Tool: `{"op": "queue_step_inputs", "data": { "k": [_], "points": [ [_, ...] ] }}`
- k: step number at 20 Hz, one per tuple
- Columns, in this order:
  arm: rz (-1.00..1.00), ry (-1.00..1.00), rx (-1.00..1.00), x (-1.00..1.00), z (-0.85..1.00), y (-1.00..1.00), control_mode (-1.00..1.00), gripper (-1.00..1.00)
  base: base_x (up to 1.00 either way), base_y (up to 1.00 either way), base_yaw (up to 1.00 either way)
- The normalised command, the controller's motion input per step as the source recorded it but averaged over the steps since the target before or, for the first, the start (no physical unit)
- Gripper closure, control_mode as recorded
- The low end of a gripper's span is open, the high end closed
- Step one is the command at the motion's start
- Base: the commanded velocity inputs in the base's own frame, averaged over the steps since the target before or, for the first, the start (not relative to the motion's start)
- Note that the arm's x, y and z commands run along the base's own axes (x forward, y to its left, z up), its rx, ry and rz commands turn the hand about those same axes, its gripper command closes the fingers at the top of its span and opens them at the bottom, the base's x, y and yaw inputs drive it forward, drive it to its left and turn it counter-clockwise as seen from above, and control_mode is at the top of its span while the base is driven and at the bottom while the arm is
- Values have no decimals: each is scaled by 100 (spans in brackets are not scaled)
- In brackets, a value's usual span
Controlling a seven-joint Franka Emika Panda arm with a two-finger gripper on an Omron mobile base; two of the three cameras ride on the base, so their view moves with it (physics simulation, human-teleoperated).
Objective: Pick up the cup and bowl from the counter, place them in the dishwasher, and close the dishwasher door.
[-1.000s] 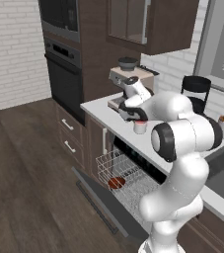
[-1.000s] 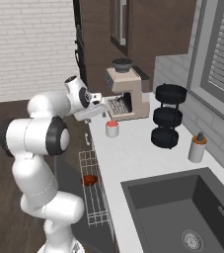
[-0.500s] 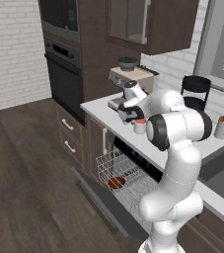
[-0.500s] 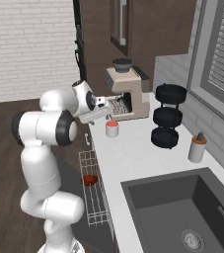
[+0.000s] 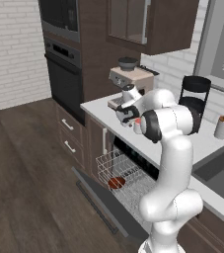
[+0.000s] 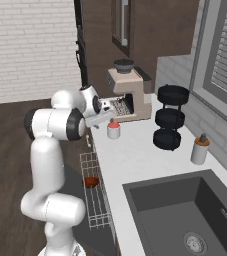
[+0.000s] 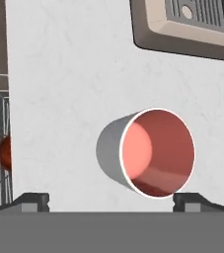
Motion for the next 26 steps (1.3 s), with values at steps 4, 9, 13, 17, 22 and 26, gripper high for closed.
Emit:
{"op": "queue_step_inputs", "data": {
  "k": [4, 9, 13, 17, 22, 26],
  "points": [
    [6, 1, 1, 38, -33, -9, -100, -100, 0, 0, 0],
    [4, 0, 0, 24, -26, -13, -100, -100, 0, 0, 0],
    [4, 0, 0, 2, -25, -8, -100, -100, 0, 0, 0],
    [3, 0, 0, -7, -37, 0, -100, 100, 0, 0, 0],
    [2, 0, 0, -14, -18, 0, -100, 100, 0, 0, 0],
    [1, 0, 0, -57, -2, 0, -100, 100, 0, 0, 0]
  ]
}}
